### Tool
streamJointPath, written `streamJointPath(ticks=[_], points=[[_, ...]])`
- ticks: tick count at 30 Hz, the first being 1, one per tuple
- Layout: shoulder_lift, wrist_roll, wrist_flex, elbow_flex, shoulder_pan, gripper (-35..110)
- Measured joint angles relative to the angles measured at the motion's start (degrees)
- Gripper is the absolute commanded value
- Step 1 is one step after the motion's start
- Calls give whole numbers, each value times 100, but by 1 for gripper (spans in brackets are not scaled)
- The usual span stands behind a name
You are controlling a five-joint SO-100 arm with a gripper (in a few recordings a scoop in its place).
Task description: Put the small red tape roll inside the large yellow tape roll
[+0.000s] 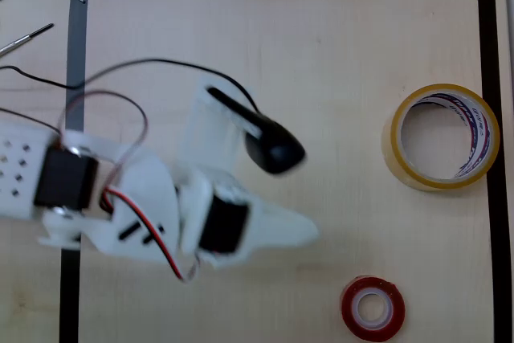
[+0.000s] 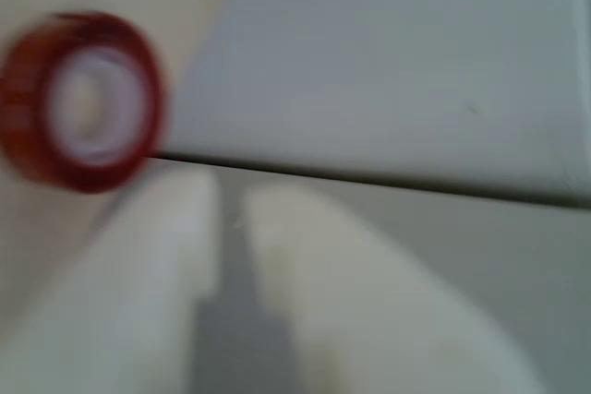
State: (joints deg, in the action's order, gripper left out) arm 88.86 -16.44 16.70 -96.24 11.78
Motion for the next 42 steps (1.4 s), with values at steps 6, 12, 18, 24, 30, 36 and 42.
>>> streamJointPath(ticks=[6,12,18,24,30,36,42], points=[[-1468,-9,-70,1195,158,0],[-2839,-44,9,2268,343,0],[-3173,-79,149,2812,475,0],[-3463,-79,422,3393,554,0],[-4219,-79,861,4175,650,0],[-5748,-202,2285,6302,729,7],[-7523,-281,3542,9422,738,11]])
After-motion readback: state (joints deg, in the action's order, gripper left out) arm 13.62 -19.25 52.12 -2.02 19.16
